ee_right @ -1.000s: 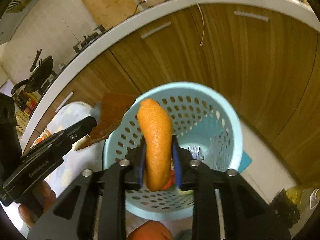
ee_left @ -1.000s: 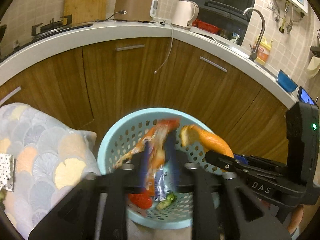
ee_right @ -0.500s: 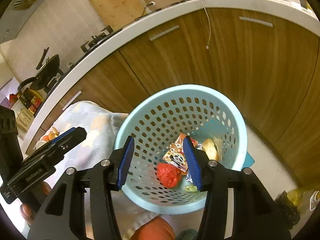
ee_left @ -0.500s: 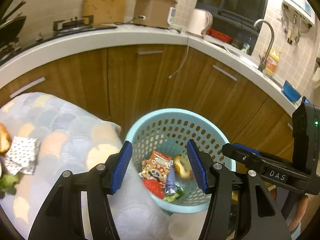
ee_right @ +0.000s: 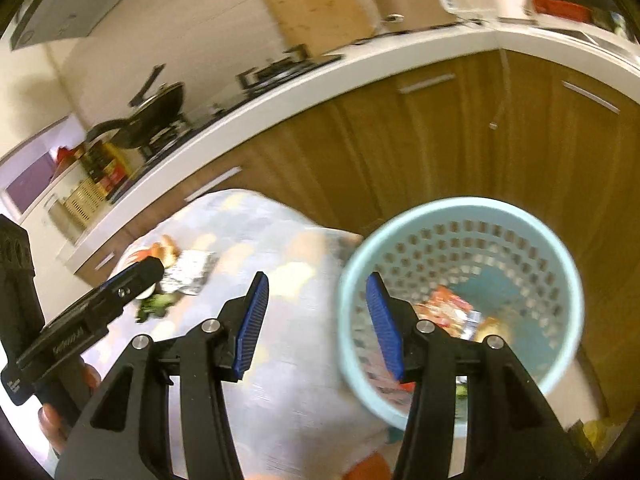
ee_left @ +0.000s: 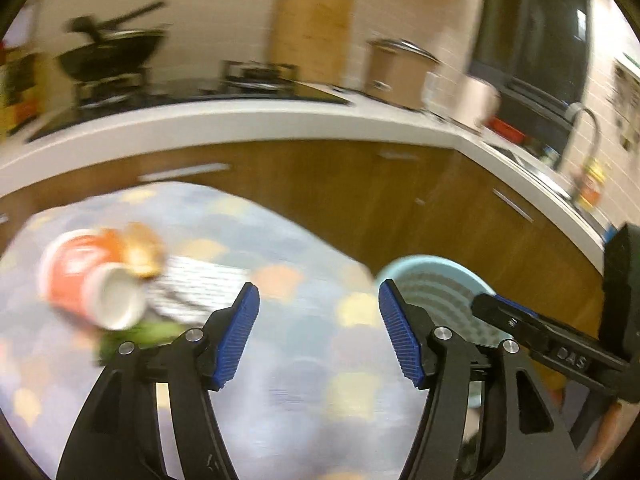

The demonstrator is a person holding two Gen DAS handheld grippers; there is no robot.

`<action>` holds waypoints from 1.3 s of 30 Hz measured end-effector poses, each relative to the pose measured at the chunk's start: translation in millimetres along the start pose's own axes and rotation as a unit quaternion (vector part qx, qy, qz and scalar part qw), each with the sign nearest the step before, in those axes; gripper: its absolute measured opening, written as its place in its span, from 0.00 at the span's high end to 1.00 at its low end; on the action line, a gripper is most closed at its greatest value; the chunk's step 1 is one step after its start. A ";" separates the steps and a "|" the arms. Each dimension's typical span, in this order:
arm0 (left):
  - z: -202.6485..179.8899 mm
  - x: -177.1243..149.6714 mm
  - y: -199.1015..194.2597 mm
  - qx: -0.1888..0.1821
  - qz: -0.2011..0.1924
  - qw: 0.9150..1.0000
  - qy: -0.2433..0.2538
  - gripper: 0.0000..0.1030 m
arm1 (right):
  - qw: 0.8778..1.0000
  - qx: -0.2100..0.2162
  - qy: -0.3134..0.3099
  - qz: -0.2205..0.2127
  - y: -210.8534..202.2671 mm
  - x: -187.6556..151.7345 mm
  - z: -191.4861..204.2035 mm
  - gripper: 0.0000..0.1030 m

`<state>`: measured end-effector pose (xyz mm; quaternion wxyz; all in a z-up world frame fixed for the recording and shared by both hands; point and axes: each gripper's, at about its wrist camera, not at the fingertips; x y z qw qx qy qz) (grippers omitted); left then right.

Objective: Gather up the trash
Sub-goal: 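Move both grippers back toward the orange paper cup and napkin, then grasp the orange paper cup with the left gripper while the right grasps the polka-dot napkin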

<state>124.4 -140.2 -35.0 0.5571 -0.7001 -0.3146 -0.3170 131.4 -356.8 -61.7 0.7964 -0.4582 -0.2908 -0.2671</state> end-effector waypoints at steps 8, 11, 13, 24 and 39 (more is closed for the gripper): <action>87.0 3.5 -30.6 0.135 -0.034 0.990 -0.038 0.35 | 0.999 0.022 -0.044 0.011 59.3 -12.8 79.2 0.54; 106.5 0.0 -24.6 0.150 -0.020 0.988 -0.044 0.34 | 0.998 0.026 -0.055 0.025 80.8 -22.3 98.8 0.54; 111.7 -2.5 -17.2 0.162 -0.005 0.986 -0.037 0.34 | 0.997 0.027 -0.060 0.031 88.2 -27.6 106.6 0.54; 137.6 -12.6 -7.3 0.189 0.012 0.982 -0.012 0.34 | 0.996 0.008 -0.079 0.031 95.5 -35.4 114.4 0.54; 215.7 -36.9 -68.5 0.089 0.002 0.992 -0.094 0.32 | 0.995 -0.002 -0.091 0.037 99.1 -37.4 119.6 0.54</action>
Point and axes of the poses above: each gripper's, at about its wrist camera, not at the fingertips, and y roughly the way its jaws point, z to its left, x to its top, and after that the axes turned 1 degree about -z, right-handed
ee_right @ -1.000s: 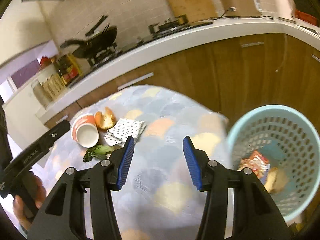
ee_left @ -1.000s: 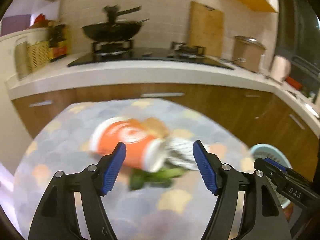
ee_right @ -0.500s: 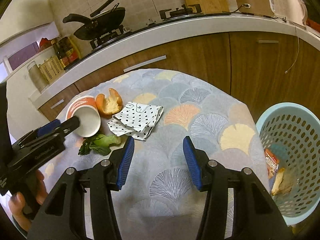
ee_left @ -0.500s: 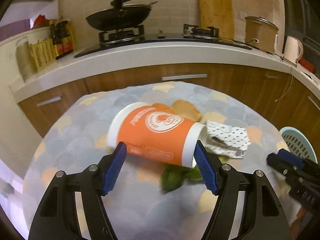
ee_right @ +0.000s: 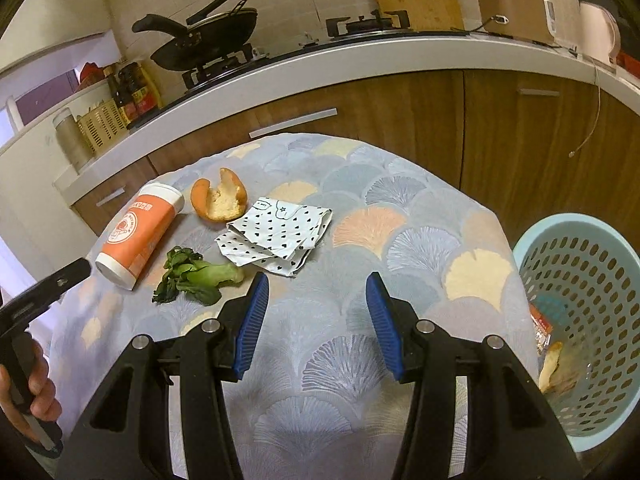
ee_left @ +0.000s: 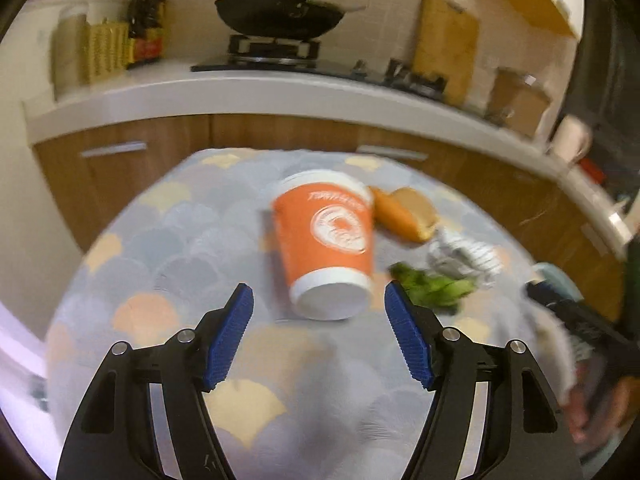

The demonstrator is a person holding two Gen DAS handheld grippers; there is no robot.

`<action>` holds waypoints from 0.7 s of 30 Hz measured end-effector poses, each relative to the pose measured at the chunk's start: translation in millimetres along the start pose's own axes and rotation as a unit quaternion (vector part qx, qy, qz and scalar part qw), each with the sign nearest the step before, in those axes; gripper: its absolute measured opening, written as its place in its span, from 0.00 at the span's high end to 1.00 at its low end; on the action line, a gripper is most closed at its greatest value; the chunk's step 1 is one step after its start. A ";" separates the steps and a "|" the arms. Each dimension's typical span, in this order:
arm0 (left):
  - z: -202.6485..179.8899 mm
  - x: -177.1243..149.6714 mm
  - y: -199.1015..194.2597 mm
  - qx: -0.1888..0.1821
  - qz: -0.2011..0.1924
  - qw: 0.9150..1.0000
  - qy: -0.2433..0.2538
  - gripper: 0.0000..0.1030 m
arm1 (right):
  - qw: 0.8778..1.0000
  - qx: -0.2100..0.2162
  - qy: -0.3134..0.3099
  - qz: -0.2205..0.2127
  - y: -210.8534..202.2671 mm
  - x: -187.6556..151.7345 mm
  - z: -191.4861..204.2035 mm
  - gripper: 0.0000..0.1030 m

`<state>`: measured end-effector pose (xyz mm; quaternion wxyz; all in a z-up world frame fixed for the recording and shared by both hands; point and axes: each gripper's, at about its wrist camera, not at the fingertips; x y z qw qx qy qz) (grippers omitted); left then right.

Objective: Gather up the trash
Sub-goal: 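Grasp the orange paper cup with the left gripper while the right grasps the polka-dot napkin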

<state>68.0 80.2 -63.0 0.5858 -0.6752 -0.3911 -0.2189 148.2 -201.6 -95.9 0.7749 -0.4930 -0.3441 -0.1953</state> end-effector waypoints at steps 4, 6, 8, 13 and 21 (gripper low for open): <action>16.3 12.3 7.3 -0.027 -0.011 0.997 -0.066 0.30 | 1.000 -0.002 0.000 0.000 0.0 -0.3 1.0 0.54; 20.3 19.7 20.0 -0.032 -0.006 0.996 -0.081 0.30 | 1.000 -0.003 -0.003 0.001 0.0 -0.7 2.3 0.54; 21.2 22.9 33.7 -0.029 0.006 0.996 -0.085 0.30 | 1.000 -0.005 -0.006 0.000 -0.1 -0.8 3.3 0.54; 29.9 20.8 58.9 -0.029 0.024 0.993 -0.115 0.32 | 1.000 -0.007 -0.011 -0.001 0.2 -0.7 4.6 0.54; 14.6 14.7 76.9 -0.076 0.031 0.990 -0.116 0.47 | 0.999 0.001 -0.033 0.020 7.3 0.2 12.2 0.53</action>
Point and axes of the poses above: each gripper's, at about its wrist camera, not at the fingertips, and y roughly the way its jaws point, z to its left, x to its top, and after that the axes turned 1 degree about -z, right-handed
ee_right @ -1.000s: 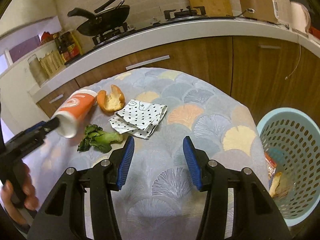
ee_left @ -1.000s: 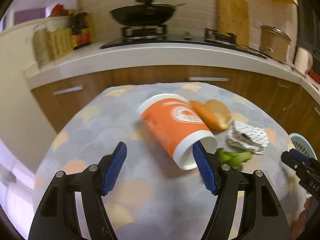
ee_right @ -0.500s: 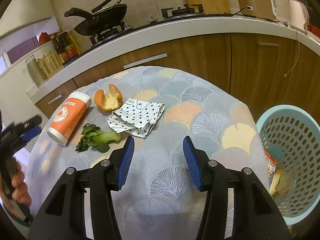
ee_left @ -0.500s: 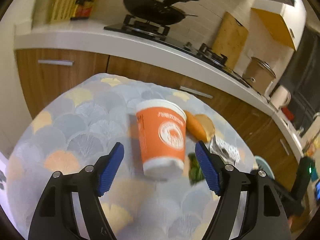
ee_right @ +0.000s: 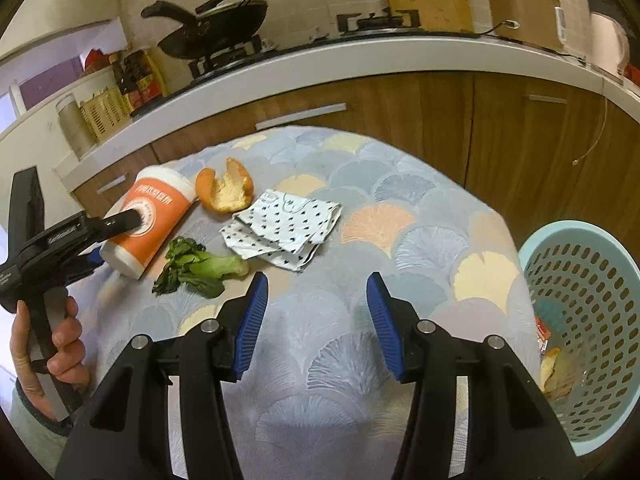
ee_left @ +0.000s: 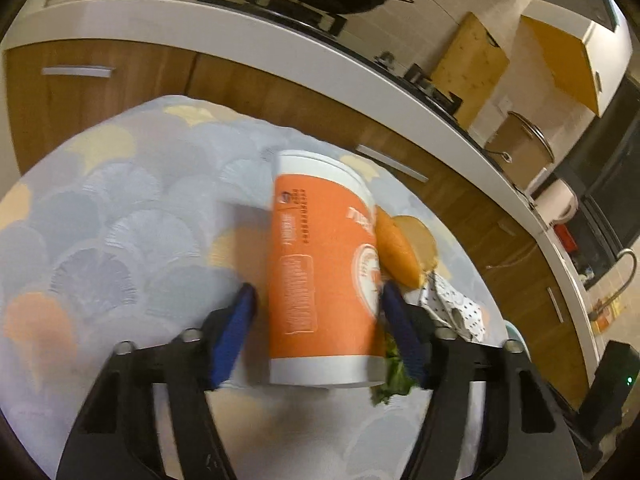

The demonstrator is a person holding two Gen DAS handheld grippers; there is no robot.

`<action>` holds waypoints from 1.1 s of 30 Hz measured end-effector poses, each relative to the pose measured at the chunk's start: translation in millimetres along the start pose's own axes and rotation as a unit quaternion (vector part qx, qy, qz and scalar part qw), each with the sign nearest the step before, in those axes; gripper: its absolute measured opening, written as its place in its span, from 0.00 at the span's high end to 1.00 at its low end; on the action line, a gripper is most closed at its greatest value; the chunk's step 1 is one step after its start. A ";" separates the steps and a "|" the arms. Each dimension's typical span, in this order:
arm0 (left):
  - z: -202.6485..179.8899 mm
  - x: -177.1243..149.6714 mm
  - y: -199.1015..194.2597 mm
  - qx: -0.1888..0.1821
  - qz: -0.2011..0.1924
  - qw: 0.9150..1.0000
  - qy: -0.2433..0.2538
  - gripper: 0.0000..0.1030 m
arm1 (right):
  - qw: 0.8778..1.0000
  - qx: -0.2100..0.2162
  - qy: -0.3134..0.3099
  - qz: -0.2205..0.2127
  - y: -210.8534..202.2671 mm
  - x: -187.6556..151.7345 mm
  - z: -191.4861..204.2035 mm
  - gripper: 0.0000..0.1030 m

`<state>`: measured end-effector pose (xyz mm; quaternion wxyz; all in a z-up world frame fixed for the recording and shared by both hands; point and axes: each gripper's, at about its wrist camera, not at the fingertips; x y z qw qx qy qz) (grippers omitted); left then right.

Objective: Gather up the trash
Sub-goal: 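Grasp the orange paper cup with the left gripper while the right grasps the polka-dot napkin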

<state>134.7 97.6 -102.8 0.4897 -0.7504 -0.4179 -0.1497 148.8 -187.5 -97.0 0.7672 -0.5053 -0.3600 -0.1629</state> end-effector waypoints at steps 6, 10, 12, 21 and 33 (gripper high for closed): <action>-7.8 -4.3 -7.7 0.016 -0.028 0.999 0.021 0.49 | 0.999 0.005 -0.031 0.005 2.0 20.1 14.0 0.53; -11.0 -6.1 -13.1 0.017 -0.042 0.998 0.031 0.49 | 0.999 0.010 -0.028 0.013 11.9 44.5 9.9 0.53; -13.4 -7.4 -15.3 0.017 -0.047 0.998 0.038 0.49 | 0.999 0.009 -0.025 0.023 25.7 51.4 7.0 0.53; -7.1 -5.4 -16.0 0.005 -0.046 0.999 0.025 0.49 | 0.998 0.012 0.020 0.057 67.6 54.2 -14.8 0.44; -10.8 -6.6 -16.6 0.004 -0.047 0.998 0.034 0.48 | 0.994 -0.046 -0.081 0.051 72.9 50.2 28.0 0.85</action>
Point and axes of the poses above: each gripper's, at about its wrist camera, not at the fingertips, and y roughly the way its jaws point, z to its left, x to its top, and after that the axes turned 1 degree about -z, right-handed
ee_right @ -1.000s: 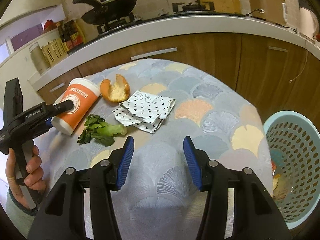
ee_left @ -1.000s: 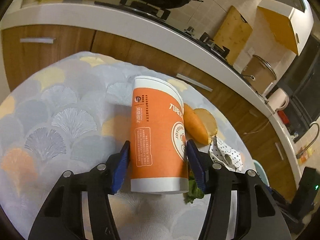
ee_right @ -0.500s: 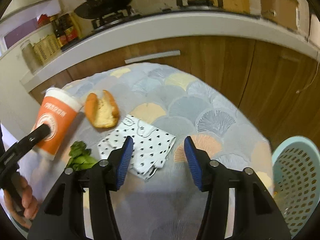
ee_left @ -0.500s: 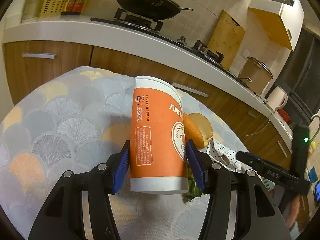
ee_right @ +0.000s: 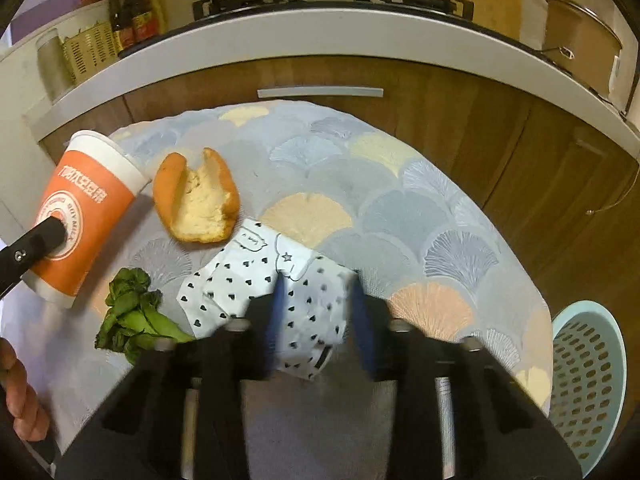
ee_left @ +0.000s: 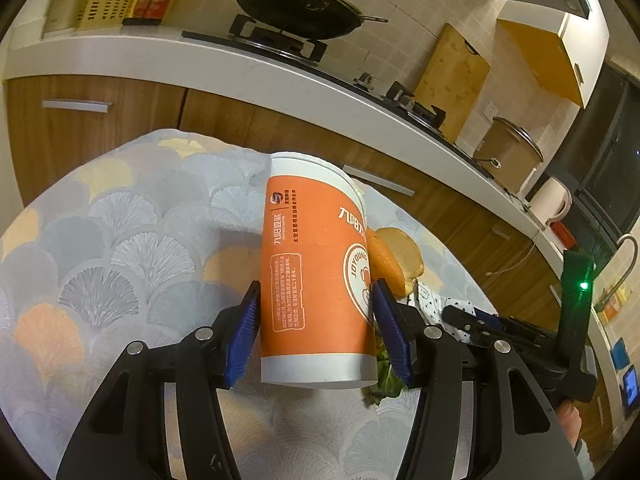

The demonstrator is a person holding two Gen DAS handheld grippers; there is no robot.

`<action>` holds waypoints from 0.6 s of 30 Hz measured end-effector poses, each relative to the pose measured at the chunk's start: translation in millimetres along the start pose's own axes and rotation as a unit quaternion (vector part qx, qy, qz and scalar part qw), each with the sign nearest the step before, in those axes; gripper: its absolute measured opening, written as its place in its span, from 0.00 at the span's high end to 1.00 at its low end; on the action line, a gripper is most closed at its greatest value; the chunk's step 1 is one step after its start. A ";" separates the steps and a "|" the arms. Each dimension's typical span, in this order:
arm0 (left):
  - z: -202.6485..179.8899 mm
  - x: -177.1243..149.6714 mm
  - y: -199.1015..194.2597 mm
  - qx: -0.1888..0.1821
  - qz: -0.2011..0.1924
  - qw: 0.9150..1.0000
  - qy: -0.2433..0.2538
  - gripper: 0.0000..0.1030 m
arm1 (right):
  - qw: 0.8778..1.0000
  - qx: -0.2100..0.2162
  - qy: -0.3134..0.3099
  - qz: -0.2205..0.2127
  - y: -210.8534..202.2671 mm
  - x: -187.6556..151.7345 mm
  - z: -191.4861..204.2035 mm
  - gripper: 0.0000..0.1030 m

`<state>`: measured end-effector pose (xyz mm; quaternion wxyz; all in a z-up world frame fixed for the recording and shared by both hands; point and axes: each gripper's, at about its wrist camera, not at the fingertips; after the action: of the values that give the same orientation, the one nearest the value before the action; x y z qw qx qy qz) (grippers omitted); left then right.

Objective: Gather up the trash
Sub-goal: 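Grasp the orange paper cup with the left gripper while the right grasps the polka-dot napkin, then carry the paper cup and napkin over the basket and open both grippers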

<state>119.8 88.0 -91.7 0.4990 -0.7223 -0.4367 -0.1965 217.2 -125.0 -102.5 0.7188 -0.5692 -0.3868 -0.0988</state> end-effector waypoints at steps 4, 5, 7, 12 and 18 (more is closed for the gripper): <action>-4.3 -1.5 -3.8 0.005 -0.010 1.000 0.011 0.48 | 1.000 0.004 0.005 -0.022 -11.2 -2.0 -0.9 0.92; -6.0 -1.9 -4.9 0.005 -0.012 1.000 0.014 0.49 | 1.000 0.004 0.007 -0.027 -13.1 -2.2 -1.6 0.93; -8.1 -2.1 -6.7 0.004 -0.013 1.000 0.017 0.49 | 0.999 0.012 0.017 -0.039 -18.6 -2.4 -5.3 0.94; -27.6 2.1 -25.7 -0.023 -0.027 0.999 0.038 0.49 | 0.997 0.015 0.039 -0.069 -42.5 -2.5 -16.4 0.95; -69.3 7.3 -45.7 -0.052 -0.045 0.995 0.068 0.49 | 0.992 0.000 0.051 -0.112 -86.1 -2.7 -37.7 0.96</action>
<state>96.5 34.8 -31.9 0.4797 -0.7118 -0.4234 -0.2899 181.9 -188.2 -42.4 0.7223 -0.5162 -0.4108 -0.2074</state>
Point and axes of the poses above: each gripper's, at about its wrist camera, not at the fingertips, and y roughly the way its jaws point, z to its left, x to its top, and after that the axes turned 1 degree about -z, right-handed
